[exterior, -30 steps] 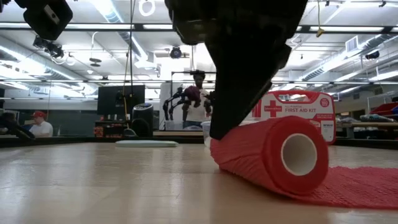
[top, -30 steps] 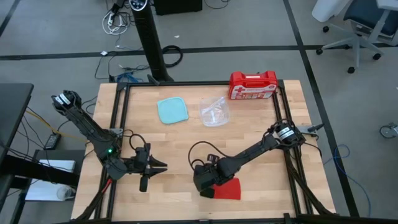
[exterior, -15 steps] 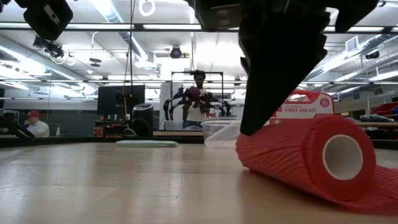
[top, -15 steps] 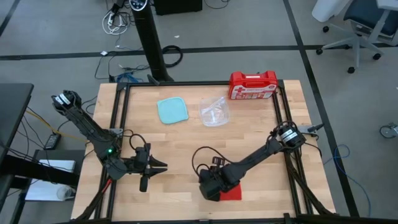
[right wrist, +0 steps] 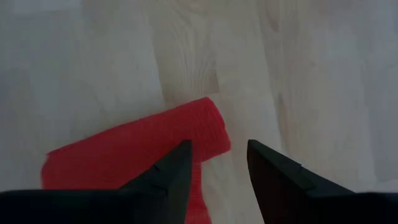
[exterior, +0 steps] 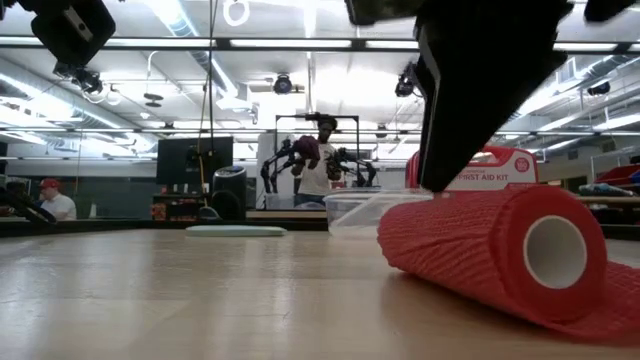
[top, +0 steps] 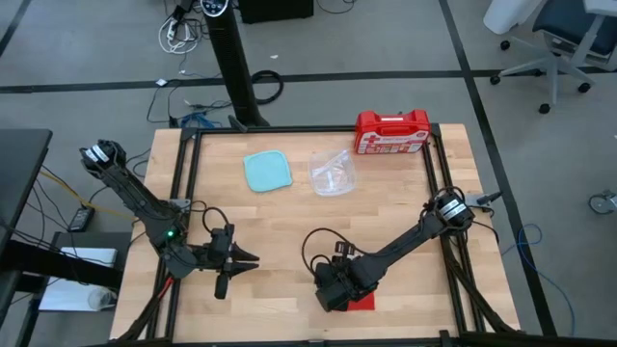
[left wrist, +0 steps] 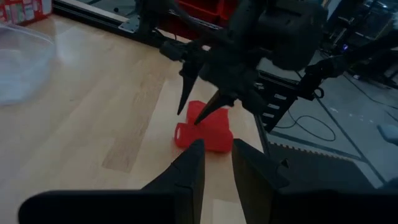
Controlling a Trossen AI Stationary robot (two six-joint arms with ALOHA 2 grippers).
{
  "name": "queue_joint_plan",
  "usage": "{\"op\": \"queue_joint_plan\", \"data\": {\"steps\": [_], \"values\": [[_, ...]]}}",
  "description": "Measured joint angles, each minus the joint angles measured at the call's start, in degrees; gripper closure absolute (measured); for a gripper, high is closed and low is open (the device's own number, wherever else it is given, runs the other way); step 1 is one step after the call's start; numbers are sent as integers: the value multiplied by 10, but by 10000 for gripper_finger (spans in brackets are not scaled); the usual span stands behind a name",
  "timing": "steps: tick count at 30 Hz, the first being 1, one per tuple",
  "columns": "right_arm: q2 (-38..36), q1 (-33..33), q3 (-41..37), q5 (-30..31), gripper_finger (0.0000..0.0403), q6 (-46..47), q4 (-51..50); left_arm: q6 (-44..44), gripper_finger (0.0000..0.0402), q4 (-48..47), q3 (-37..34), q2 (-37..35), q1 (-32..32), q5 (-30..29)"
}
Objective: Roll bandage
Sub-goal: Roll the red bandage
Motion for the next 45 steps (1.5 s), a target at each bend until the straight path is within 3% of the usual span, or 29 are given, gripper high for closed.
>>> {"op": "queue_joint_plan", "data": {"steps": [11, 22, 32, 41, 45], "values": [[-4, -5, 1, -19, 251, -42, 105, 0, 316, -1, 0, 0, 1, -3], [-4, -1, -47, -37, 251, 3, 100, 0, 316, -2, 0, 0, 1, -4], [-7, 31, -48, -29, 251, 58, 26, 0, 316, 0, 0, 0, 1, -4], [-1, 54, -51, -65, 251, 96, -68, 0, 316, -1, 0, 0, 1, -4], [-15, 57, -51, -46, 251, 112, -106, -1, 316, 0, 0, 0, 1, -4]]}}
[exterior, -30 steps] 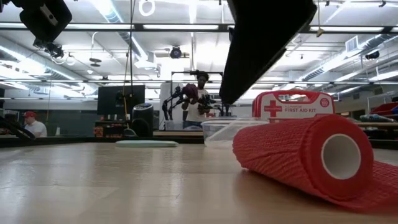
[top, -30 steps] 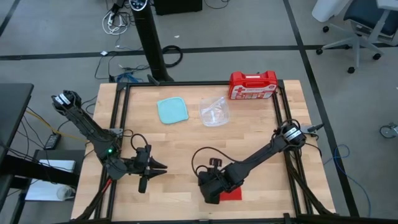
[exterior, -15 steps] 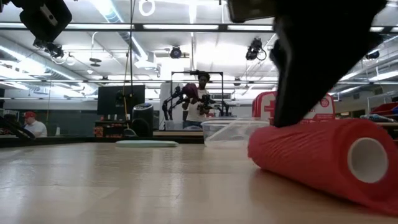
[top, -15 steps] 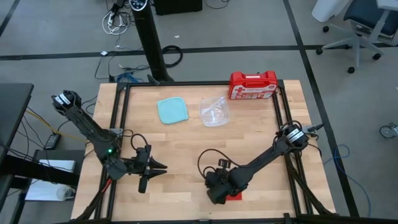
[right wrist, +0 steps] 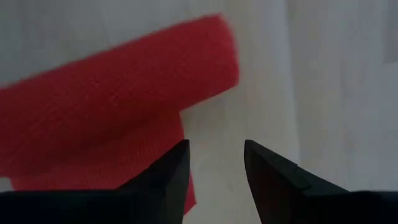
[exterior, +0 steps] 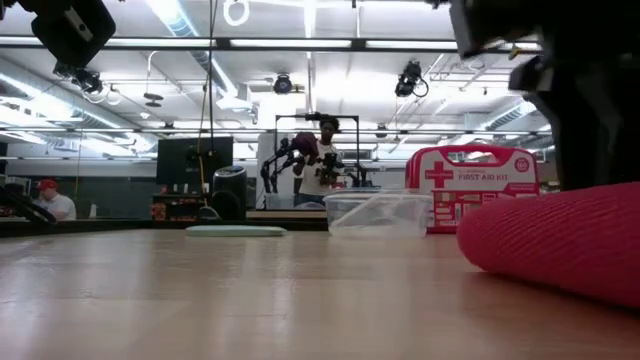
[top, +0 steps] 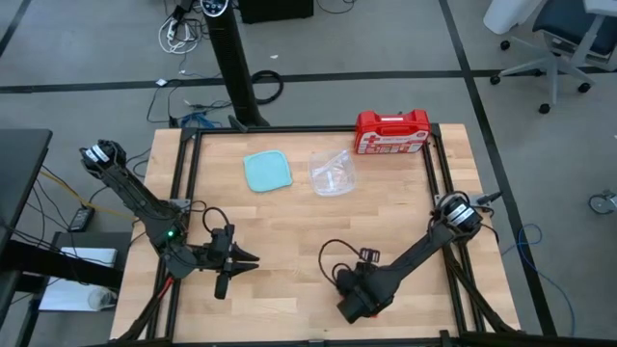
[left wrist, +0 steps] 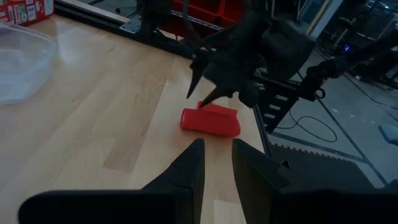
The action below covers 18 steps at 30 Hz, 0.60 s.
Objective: Roll bandage
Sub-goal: Roll the red bandage
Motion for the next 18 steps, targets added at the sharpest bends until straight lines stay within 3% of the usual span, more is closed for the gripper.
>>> {"op": "queue_joint_plan", "data": {"steps": [6, 12, 18], "values": [[-41, -2, 0, 37, 251, -2, 40, 0, 316, 0, 0, 0, 0, 0], [-39, -10, -14, 41, 251, -66, 201, 0, 316, 0, 0, 0, 0, 0], [-34, -25, -62, 50, 251, -84, 269, -1, 316, 2, 0, 0, -1, 1]]}}
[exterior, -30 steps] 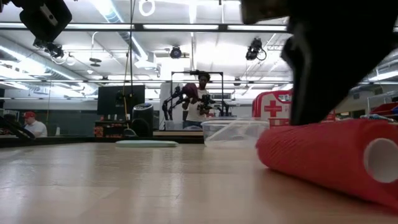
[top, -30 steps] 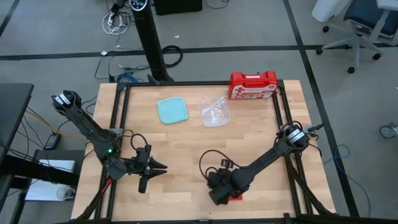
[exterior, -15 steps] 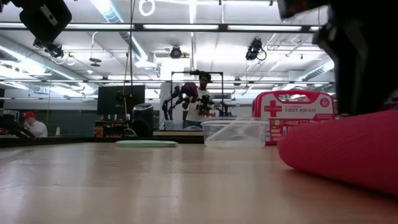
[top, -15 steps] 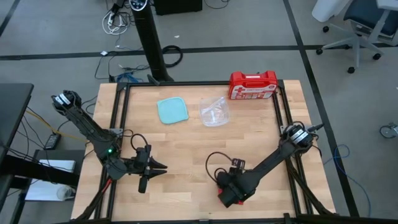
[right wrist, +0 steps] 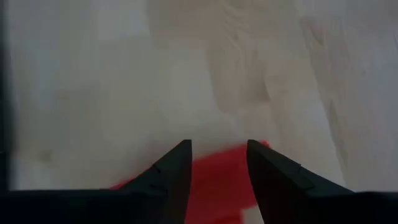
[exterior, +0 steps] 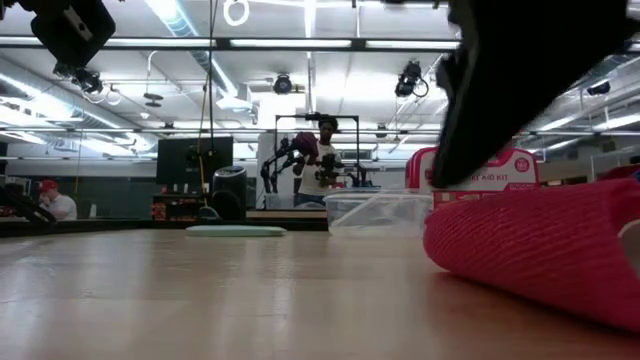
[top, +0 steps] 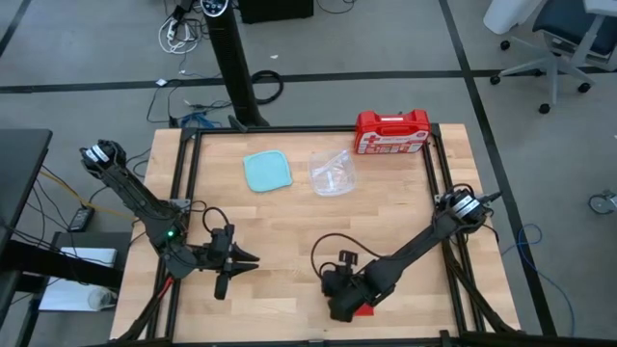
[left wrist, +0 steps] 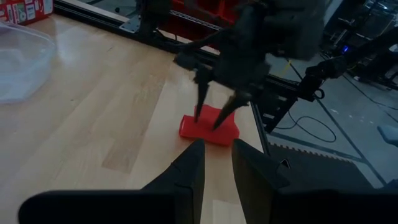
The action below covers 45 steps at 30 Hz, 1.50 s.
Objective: Roll bandage
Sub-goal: Roll the red bandage
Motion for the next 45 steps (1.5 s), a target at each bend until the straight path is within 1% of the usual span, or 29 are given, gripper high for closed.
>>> {"op": "queue_joint_plan", "data": {"steps": [3, 5, 10, 13, 18, 20, 24, 28, 33, 43, 45], "values": [[-1, -4, -26, -17, 251, 19, 17, -1, 316, 0, 0, 0, 0, 1], [-5, -1, -34, -24, 251, 39, 10, -2, 316, 0, 0, 0, 0, 3], [-7, 18, -34, -16, 251, 62, -18, -2, 316, -2, 0, 0, 0, 4], [-15, 30, -34, -20, 251, 81, -65, -2, 316, -1, 0, 0, 0, 4], [-28, 57, -39, -57, 251, 113, -191, -3, 316, -1, 0, 0, 0, 5], [-44, 66, -39, -53, 251, 130, -226, -3, 316, 0, 0, 0, 0, 5], [-78, 71, -37, -17, 251, 146, -209, -3, 316, -1, 0, 0, 0, 5], [-97, 72, -37, -14, 251, 154, -206, -3, 316, -1, 0, 0, 0, 5], [-80, 84, -45, -9, 251, 160, -188, -3, 316, -1, 0, 0, 0, 5], [-78, 134, -108, -5, 251, 270, -180, -3, 316, -2, 0, 0, 0, 5], [-78, 140, -115, 8, 251, 288, -180, -3, 316, 0, 0, 0, 0, 5]]}}
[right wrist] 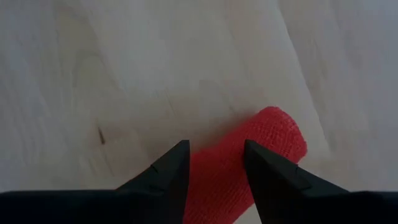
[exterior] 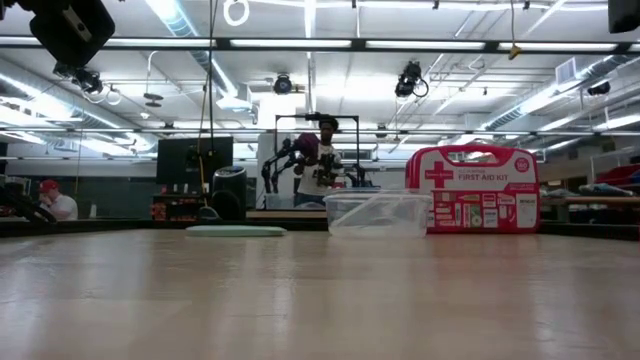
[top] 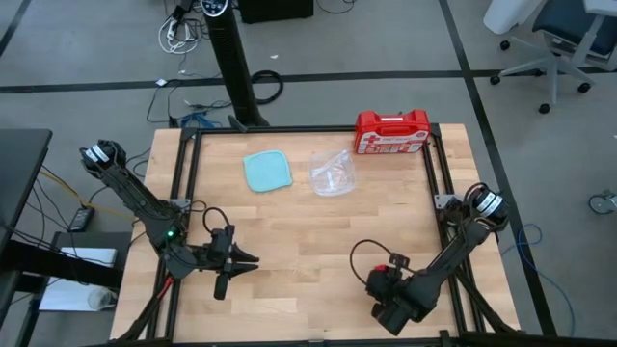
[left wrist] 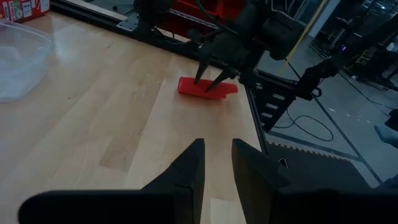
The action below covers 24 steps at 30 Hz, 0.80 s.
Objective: Roll bandage
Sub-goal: Roll the red bandage, then open the transparent zip bag
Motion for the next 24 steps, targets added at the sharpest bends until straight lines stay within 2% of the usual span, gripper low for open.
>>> {"op": "queue_joint_plan", "data": {"steps": [7, 11, 16, 19, 24], "values": [[0, 2, 4, 33, 251, 8, 4, 0, 316, 11, 0, 0, 11, -8], [-20, 2, 24, 104, 251, 10, 3, 0, 316, 17, 0, 0, 35, -6], [-50, -25, 25, 186, 251, -8, -35, 3, 316, 17, 1, 14, 101, 17], [-54, -64, 24, 209, 251, -15, -84, 1, 316, 15, 1, 24, 154, 41], [-63, -147, 0, 241, 251, -66, -90, 8, 316, 16, 1, 30, 244, 87]]}}
